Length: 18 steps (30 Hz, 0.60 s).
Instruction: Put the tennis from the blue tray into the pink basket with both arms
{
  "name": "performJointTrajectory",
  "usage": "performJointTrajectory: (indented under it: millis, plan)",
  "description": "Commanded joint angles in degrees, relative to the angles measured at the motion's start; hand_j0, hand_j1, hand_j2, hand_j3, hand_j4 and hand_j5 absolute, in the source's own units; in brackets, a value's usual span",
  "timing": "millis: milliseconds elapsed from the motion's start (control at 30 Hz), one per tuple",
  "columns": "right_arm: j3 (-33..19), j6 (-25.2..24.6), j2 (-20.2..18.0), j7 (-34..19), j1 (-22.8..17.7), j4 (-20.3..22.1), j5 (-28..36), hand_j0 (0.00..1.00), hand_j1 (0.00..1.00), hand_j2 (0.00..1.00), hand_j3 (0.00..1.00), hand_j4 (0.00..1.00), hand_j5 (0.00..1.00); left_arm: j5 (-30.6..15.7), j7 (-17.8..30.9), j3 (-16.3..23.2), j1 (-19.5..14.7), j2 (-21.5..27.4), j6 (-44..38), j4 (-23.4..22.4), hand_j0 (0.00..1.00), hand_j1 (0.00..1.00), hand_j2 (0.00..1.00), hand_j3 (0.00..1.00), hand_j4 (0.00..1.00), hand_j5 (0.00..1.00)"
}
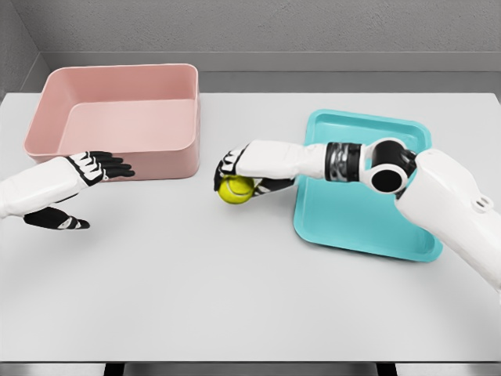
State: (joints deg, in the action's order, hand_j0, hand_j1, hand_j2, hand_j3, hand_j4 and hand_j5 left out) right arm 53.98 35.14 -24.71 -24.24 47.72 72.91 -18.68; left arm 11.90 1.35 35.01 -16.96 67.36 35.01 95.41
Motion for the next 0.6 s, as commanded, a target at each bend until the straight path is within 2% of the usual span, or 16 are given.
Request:
performJointTrajectory:
  millis: [0, 233, 400, 567]
  plan:
    - [0.69, -0.14, 0.90, -0.02, 0.00, -0.40, -0.13, 0.49, 0.49, 0.49, 0.49, 0.49, 0.49, -0.38, 0.06, -0.03, 0.00, 0.05, -0.01, 0.30, 1.00, 1.00, 1.00, 1.00, 1.00, 1.00]
    - [2.01, -0.14, 3.18, -0.02, 0.00, -2.51, -2.15, 0.49, 0.49, 0.49, 0.49, 0.49, 0.49, -0.38, 0.06, -0.03, 0.18, -0.12, -0.01, 0.30, 1.00, 1.00, 1.00, 1.00, 1.00, 1.00]
    - [2.54, -0.14, 3.53, -0.02, -0.18, -2.51, -2.76, 0.49, 0.49, 0.49, 0.49, 0.49, 0.49, -0.38, 0.06, -0.03, 0.26, -0.21, -0.01, 0.30, 1.00, 1.00, 1.00, 1.00, 1.00, 1.00]
    - [2.54, -0.14, 3.44, -0.28, -0.26, -2.60, -2.94, 0.69, 0.69, 0.69, 0.69, 0.69, 0.69, -0.47, 0.06, -0.03, 0.26, -0.12, -0.01, 0.56, 1.00, 1.00, 1.00, 1.00, 1.00, 1.00]
